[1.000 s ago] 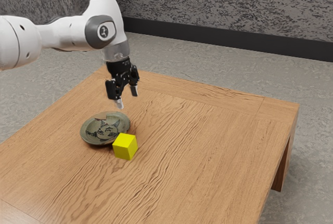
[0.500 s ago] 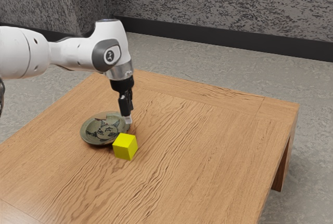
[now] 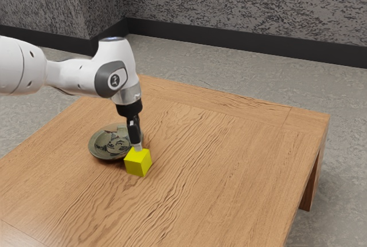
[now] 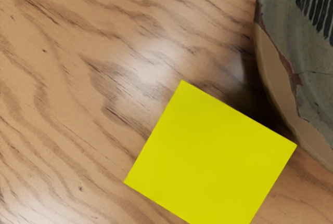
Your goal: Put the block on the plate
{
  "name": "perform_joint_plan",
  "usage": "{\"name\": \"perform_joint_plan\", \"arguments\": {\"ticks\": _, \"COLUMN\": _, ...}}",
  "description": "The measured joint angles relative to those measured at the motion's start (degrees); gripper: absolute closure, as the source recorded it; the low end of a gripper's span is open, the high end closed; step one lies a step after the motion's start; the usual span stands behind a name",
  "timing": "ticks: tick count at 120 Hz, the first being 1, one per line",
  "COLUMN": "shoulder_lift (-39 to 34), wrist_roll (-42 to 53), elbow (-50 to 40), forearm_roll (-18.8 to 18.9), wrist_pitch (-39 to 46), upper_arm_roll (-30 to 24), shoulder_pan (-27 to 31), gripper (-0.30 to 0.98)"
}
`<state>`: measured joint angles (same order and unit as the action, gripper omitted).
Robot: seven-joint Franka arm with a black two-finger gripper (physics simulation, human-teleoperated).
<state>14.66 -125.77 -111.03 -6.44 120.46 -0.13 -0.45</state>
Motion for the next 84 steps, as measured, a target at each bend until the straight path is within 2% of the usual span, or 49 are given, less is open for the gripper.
{"name": "perform_joint_plan", "arguments": {"ticks": 39, "shoulder_lift": 0.7, "wrist_roll": 1.0, "elbow": -1.1, "forearm_roll": 0.3, "wrist_pitch": 3.5, "upper_arm_roll": -0.1, "shoulder_pan": 0.0, "gripper": 0.0}}
{"name": "perform_joint_plan", "arguments": {"ticks": 84, "shoulder_lift": 0.4, "wrist_roll": 8.9, "elbow": -4.2, "forearm_roll": 0.8, "wrist_pitch": 6.8, "upper_arm_roll": -0.3, "shoulder_pan": 0.0, "gripper": 0.0}}
